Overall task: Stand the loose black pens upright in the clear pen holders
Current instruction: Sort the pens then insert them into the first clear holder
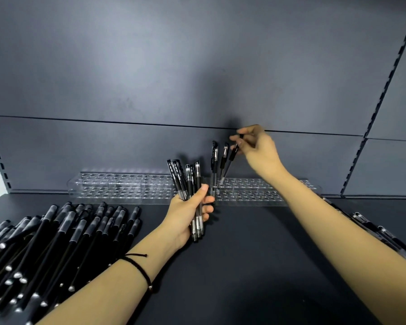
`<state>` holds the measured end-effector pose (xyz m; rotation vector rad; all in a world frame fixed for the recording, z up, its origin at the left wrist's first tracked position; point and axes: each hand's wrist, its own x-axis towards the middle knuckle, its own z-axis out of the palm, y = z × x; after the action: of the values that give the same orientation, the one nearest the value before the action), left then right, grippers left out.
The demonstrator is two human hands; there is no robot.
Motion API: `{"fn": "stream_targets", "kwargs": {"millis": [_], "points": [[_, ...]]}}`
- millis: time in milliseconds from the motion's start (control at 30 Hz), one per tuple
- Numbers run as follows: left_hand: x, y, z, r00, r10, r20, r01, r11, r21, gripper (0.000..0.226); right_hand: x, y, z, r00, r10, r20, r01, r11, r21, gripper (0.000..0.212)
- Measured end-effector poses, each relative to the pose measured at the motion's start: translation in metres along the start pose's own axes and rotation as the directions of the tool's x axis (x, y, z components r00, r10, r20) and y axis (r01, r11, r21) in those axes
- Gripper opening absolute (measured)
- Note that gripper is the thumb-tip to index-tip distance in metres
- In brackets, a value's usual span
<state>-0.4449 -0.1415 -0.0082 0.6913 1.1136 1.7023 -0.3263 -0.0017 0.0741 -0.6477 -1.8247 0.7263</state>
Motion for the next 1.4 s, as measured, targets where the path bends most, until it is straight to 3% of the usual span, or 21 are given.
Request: {"fn": "stream_targets", "kwargs": {"millis": [233, 367, 467, 600, 833, 900, 1000, 1100, 1167, 1267, 1400], "points": [[0.001, -0.001, 0.0, 1.0, -0.004, 0.003, 0.004, 0.998, 0.069, 0.029, -0.006, 0.008, 0.004, 0.995, -0.05, 0.087, 0.052, 0.999, -0.015, 0.036], [0.001, -0.002, 0.0, 1.0, -0.008, 0.002, 0.008, 0.997, 0.074, 0.034, -0.003, 0.003, 0.004, 0.986, -0.087, 0.143, 0.095, 0.994, -0.054, 0.031], [0.001, -0.002, 0.0, 1.0, -0.009, -0.003, 0.009, 0.998, 0.068, 0.036, -0.004, 0.002, 0.009, 0.991, -0.094, 0.1, 0.099, 0.994, -0.051, 0.025], [0.0, -0.002, 0.0, 1.0, -0.006, 0.0, 0.006, 0.998, 0.066, 0.036, -0.014, 0.011, 0.014, 0.989, -0.097, 0.113, 0.118, 0.973, -0.197, 0.02], [-0.004, -0.002, 0.003, 0.997, 0.018, 0.071, -0.022, 0.997, 0.069, 0.021, -0.032, -0.009, 0.015, 0.978, -0.199, -0.059, 0.183, 0.961, -0.208, 0.017], [-0.006, -0.003, 0.004, 0.994, 0.039, 0.102, -0.045, 0.997, 0.061, 0.021, -0.042, -0.017, 0.017, 0.989, -0.144, 0.02, 0.145, 0.967, -0.208, 0.012], [-0.008, -0.004, 0.005, 0.99, 0.051, 0.134, -0.061, 0.996, 0.071, 0.022, -0.051, -0.022, 0.02, 0.987, 0.048, 0.151, -0.021, 0.984, -0.179, 0.015], [-0.009, -0.004, 0.005, 0.988, 0.039, 0.148, -0.048, 0.997, 0.058, 0.022, -0.051, -0.026, 0.017, 0.963, 0.175, 0.203, -0.172, 0.985, -0.031, 0.01], [-0.009, -0.003, 0.005, 0.991, 0.027, 0.131, -0.032, 0.999, 0.038, 0.024, -0.045, -0.028, 0.013, 0.97, 0.187, 0.155, -0.205, 0.973, 0.108, 0.005], [-0.008, -0.001, 0.004, 0.997, 0.003, 0.079, -0.005, 1.0, 0.023, 0.027, -0.027, -0.027, 0.004, 0.981, 0.188, -0.057, -0.166, 0.949, 0.268, 0.015], [-0.002, -0.004, 0.002, 1.0, 0.0, 0.029, -0.003, 0.996, 0.084, 0.029, -0.01, -0.015, -0.007, 0.984, 0.074, -0.16, -0.055, 0.992, 0.117, 0.026]]}}
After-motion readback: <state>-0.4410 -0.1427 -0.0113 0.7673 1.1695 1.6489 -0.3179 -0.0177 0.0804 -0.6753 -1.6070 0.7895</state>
